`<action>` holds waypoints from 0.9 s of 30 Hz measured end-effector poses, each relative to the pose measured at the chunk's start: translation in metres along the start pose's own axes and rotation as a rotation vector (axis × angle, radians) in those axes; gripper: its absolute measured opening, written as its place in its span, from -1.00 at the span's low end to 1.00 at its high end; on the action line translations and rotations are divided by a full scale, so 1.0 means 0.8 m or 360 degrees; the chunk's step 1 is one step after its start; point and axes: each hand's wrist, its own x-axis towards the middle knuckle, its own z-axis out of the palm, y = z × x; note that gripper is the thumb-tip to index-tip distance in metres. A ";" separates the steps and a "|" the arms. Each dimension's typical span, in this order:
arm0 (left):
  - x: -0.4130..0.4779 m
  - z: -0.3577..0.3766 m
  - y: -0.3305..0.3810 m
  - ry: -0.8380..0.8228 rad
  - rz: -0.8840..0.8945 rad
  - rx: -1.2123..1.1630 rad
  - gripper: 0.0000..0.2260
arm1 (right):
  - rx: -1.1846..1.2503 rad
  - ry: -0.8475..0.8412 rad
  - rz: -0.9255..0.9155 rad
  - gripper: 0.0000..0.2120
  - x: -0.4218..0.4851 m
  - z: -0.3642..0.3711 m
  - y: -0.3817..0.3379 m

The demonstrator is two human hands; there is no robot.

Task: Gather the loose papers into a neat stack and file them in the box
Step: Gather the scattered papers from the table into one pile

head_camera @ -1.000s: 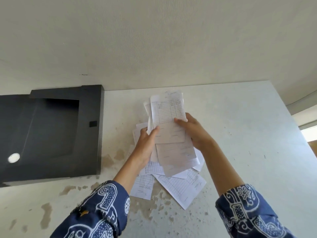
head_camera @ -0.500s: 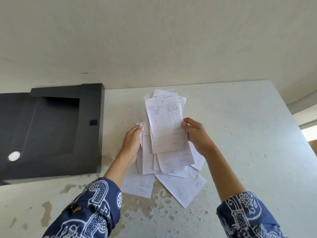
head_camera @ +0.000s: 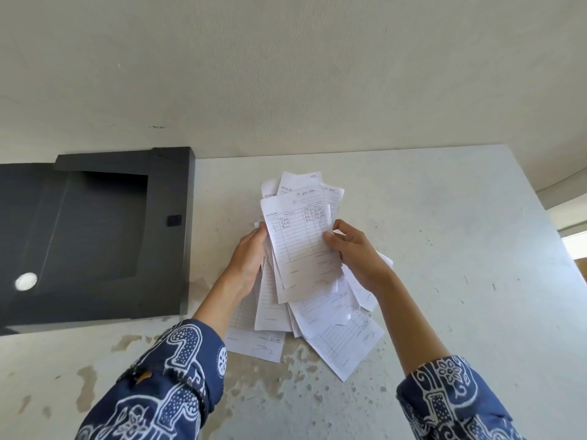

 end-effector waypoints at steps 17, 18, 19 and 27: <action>0.001 0.023 -0.014 0.0148 -0.0005 -0.0186 -0.84 | 0.0058 0.0027 0.0018 -0.72 -0.003 0.028 -0.004; 0.000 0.025 -0.014 0.0110 -0.0019 -0.0154 -0.82 | 0.0009 -0.0029 0.0025 -0.70 -0.003 0.030 -0.004; 0.000 0.026 -0.013 0.0096 -0.0035 -0.0139 -0.78 | -0.0038 -0.0087 0.0028 -0.67 -0.002 0.031 -0.004; -0.004 0.010 0.003 0.0266 0.0054 -0.0377 -0.76 | 0.0004 0.0003 0.0055 -0.76 -0.018 0.013 -0.010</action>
